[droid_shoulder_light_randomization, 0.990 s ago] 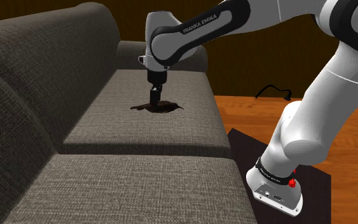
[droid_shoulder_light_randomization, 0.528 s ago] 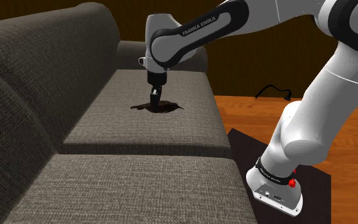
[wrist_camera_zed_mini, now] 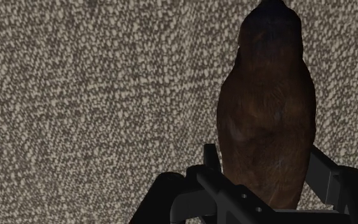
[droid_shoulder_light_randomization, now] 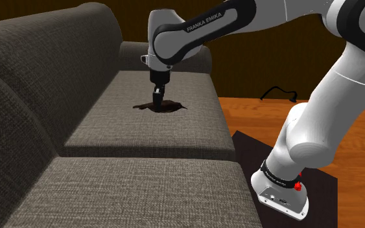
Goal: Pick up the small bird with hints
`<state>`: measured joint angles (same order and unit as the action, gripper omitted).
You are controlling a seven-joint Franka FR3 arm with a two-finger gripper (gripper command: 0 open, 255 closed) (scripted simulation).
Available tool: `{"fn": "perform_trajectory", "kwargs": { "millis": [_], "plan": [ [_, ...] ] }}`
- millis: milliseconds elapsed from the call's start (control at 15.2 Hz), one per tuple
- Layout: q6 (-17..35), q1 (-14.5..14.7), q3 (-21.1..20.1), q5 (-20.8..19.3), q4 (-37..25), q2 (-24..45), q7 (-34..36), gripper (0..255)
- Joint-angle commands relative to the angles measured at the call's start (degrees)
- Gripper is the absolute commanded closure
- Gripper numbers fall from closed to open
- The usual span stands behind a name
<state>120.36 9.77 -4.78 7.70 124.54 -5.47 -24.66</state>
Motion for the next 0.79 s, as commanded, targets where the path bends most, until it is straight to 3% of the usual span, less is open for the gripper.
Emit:
{"fn": "perform_trajectory", "kwargs": {
  "millis": [0, 726],
  "plan": [
    [-1.33, 0.0, 0.0, -0.06, -0.85, -0.51, 0.18, 255],
    [-9.71, -0.13, 0.18, -0.4, -7.22, -2.55, 0.99, 255]
  ]
}}
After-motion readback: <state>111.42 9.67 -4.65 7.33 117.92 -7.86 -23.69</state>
